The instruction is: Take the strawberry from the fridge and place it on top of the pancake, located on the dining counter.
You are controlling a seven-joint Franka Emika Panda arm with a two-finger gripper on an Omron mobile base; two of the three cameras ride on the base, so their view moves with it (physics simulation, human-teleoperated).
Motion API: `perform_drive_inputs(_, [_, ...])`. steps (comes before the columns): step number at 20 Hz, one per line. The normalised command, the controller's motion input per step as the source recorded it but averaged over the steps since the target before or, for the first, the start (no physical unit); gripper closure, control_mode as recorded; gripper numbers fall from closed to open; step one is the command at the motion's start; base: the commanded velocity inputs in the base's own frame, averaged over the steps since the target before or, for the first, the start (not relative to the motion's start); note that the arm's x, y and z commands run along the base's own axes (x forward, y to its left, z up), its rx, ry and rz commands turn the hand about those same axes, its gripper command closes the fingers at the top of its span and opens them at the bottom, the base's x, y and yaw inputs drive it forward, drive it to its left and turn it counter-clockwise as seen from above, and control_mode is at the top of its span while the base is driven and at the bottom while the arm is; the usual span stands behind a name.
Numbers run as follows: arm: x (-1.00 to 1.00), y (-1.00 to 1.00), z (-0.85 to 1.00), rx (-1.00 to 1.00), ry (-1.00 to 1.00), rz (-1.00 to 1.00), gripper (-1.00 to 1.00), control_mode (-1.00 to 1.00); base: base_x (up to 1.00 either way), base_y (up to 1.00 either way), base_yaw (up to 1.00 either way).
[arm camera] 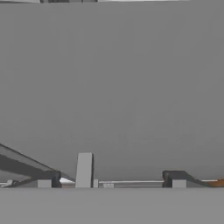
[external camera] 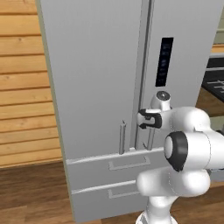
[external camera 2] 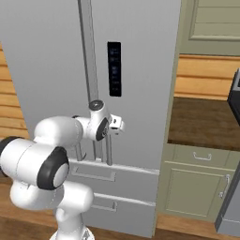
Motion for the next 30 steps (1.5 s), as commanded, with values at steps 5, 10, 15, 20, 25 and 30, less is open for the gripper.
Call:
perform_drive_inputs(5, [-0.14,0.00,-0.18,0.00,0.00,0.00,1.00,-1.00,0.00,0.00,0.00])
perform_drive_inputs(10, [-0.45,-0.06,-0.05,0.01,0.00,0.00,1.00,-1.00,0.00,0.00,0.00])
perform_drive_inputs(15, [-0.78,-0.64,0.00,0.10,0.00,0.00,1.00,-1.00,0.00,0.00,0.00])
perform_drive_inputs(20, [-0.79,-0.78,0.00,0.13,0.00,0.00,1.00,-1.00,0.00,0.00,0.00])
perform_drive_inputs(25, [-0.42,-0.61,0.02,0.08,0.00,0.00,-1.00,-1.00,0.00,0.00,0.00])
perform_drive_inputs(30, [-0.33,-0.06,0.73,0.01,-0.03,0.00,-1.00,-1.00,0.00,0.00,0.00])
